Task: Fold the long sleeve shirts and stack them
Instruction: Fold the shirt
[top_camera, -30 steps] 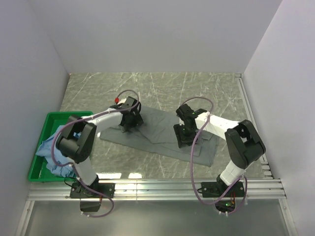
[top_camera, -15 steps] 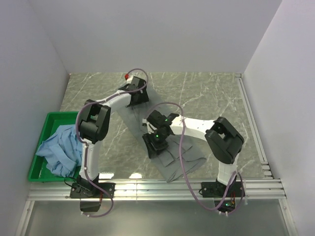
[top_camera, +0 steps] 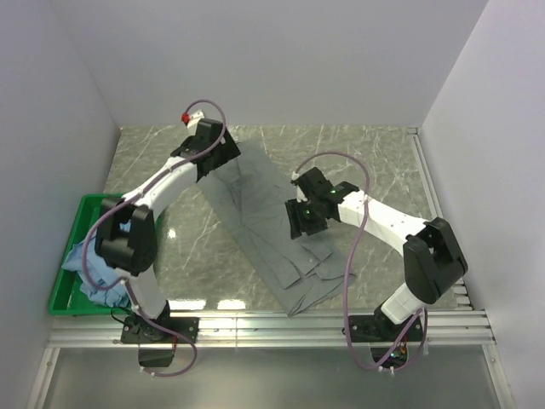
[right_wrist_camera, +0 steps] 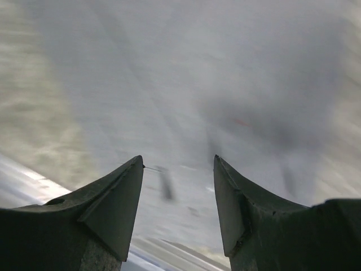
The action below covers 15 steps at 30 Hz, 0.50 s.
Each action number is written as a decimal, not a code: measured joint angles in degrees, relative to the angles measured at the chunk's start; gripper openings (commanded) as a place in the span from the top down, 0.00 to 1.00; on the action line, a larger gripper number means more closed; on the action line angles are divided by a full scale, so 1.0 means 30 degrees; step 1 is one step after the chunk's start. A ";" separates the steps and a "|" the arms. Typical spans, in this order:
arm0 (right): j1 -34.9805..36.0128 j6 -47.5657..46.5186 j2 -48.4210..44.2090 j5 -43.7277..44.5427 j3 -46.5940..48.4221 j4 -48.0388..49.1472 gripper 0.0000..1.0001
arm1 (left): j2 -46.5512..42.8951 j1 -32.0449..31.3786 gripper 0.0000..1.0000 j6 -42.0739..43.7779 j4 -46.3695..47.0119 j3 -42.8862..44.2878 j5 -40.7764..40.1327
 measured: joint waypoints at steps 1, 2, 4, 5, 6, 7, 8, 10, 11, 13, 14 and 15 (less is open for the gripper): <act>-0.0277 -0.0109 -0.0117 0.0408 -0.0335 -0.0291 0.41 | -0.0561 -0.0160 0.09 -0.0364 -0.0109 -0.0510 -0.0007; -0.0379 -0.0226 -0.0146 0.0721 -0.0627 -0.0576 0.41 | -0.1078 -0.0401 0.09 -0.0750 -0.0313 -0.1071 0.0000; -0.0328 -0.0357 -0.0138 0.0911 -0.1137 -0.0998 0.42 | -0.1676 -0.1064 0.10 -0.1486 -0.0576 -0.2164 0.0058; -0.0277 -0.0379 -0.0138 0.0903 -0.1326 -0.1195 0.43 | -0.1749 -0.1384 0.12 -0.1792 -0.0634 -0.2652 0.0109; -0.0255 -0.0372 -0.0138 0.0874 -0.1435 -0.1297 0.44 | -0.1770 -0.1851 0.12 -0.2120 -0.0692 -0.3249 0.0197; -0.0240 -0.0364 -0.0124 0.0823 -0.1515 -0.1399 0.45 | -0.1734 -0.2200 0.12 -0.2361 -0.0780 -0.3708 0.0284; -0.0240 -0.0364 -0.0109 0.0736 -0.1617 -0.1392 0.46 | -0.1668 -0.2506 0.14 -0.2543 -0.0867 -0.4146 0.0401; -0.0219 -0.0357 -0.0051 0.0525 -0.1741 -0.1413 0.49 | -0.1311 -0.3198 0.15 -0.2951 -0.1217 -0.4692 0.0692; -0.0204 -0.0306 0.0044 0.0313 -0.1749 -0.1413 0.49 | -0.1056 -0.3366 0.15 -0.3009 -0.1246 -0.4692 0.0758; -0.0117 -0.0262 0.0342 -0.0073 -0.1749 -0.1362 0.51 | -0.0401 -0.3519 0.16 -0.3082 -0.0940 -0.4685 0.0845; -0.0095 -0.0226 0.0517 -0.0204 -0.1749 -0.1362 0.51 | -0.0029 -0.3512 0.16 -0.3082 -0.0845 -0.4670 0.0816; -0.0022 -0.0189 0.0860 -0.0452 -0.1749 -0.1355 0.51 | 0.0313 -0.3475 0.16 -0.3060 -0.0758 -0.4641 0.0750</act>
